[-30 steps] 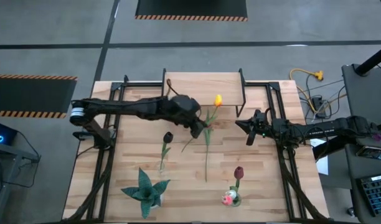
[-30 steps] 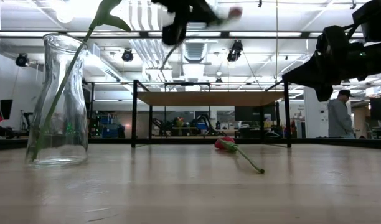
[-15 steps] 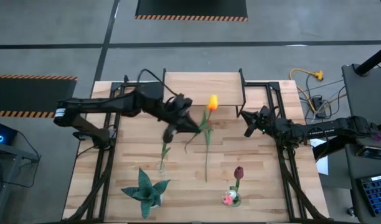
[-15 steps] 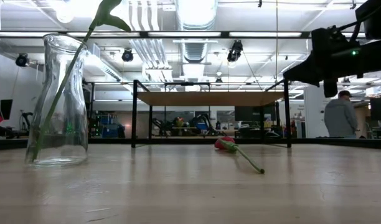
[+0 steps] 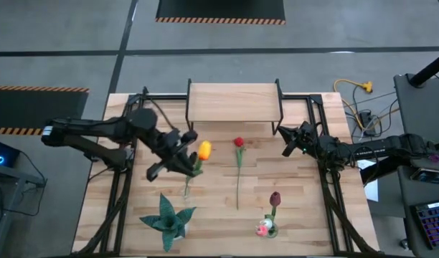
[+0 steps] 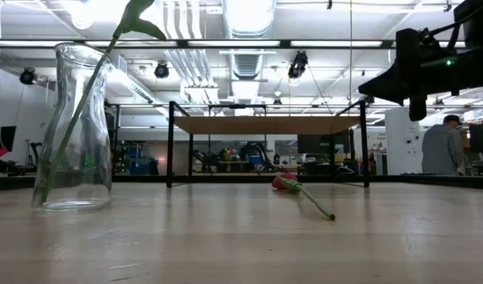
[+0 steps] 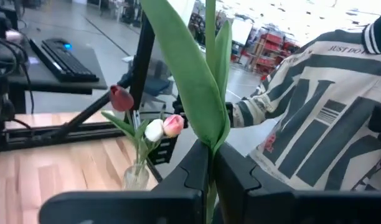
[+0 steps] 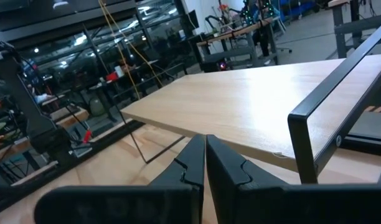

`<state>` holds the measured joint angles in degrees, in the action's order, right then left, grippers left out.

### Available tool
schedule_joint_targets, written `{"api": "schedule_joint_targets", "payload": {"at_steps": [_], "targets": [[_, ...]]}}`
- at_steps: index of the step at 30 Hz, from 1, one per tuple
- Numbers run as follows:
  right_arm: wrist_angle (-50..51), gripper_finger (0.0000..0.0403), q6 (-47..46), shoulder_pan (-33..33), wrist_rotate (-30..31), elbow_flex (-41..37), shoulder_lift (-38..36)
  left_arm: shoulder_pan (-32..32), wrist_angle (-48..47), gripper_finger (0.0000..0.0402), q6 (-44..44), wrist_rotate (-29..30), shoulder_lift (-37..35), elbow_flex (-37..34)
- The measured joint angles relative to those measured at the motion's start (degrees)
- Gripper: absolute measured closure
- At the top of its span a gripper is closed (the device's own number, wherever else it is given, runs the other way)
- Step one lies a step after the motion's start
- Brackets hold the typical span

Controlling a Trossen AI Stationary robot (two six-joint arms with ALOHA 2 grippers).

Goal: Pick and place flowers into a vace then onto a shelf
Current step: Put the yellow flower into the top transparent vase

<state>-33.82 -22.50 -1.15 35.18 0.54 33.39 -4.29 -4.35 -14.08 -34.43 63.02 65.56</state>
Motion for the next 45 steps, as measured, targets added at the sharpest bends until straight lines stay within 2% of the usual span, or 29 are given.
{"api": "schedule_joint_targets", "payload": {"at_steps": [7,13,18,24,29,35,45], "targets": [[0.0,0.0394,0.0,0.0,0.0,0.0,0.0,-0.3,16.8,0.04,-1.9,0.9,-10.3,-18.0],[0.0,0.0394,0.0,0.0,0.0,0.0,0.0,-0.3,18.8,0.04,-6.3,3.8,-15.7,-28.3],[0.0,0.0394,0.0,0.0,0.0,0.0,0.0,-0.3,20.9,0.04,-5.4,7.0,-17.5,-33.0],[0.0,0.0394,0.0,0.0,0.0,0.0,0.0,-0.3,22.3,0.04,3.2,7.3,-17.6,-34.5],[0.0,0.0394,0.0,0.0,0.0,0.0,0.1,-0.3,22.3,0.0395,2.2,7.4,-17.3,-36.3],[0.1,0.0394,0.0,0.0,-0.1,0.0,0.1,-0.2,22.3,0.0359,-4.7,7.6,-16.5,-38.1],[0.2,0.0394,0.0,0.0,-0.1,0.0,0.0,-0.2,22.1,0.0241,-10.9,7.5,-16.2,-40.3]]}}
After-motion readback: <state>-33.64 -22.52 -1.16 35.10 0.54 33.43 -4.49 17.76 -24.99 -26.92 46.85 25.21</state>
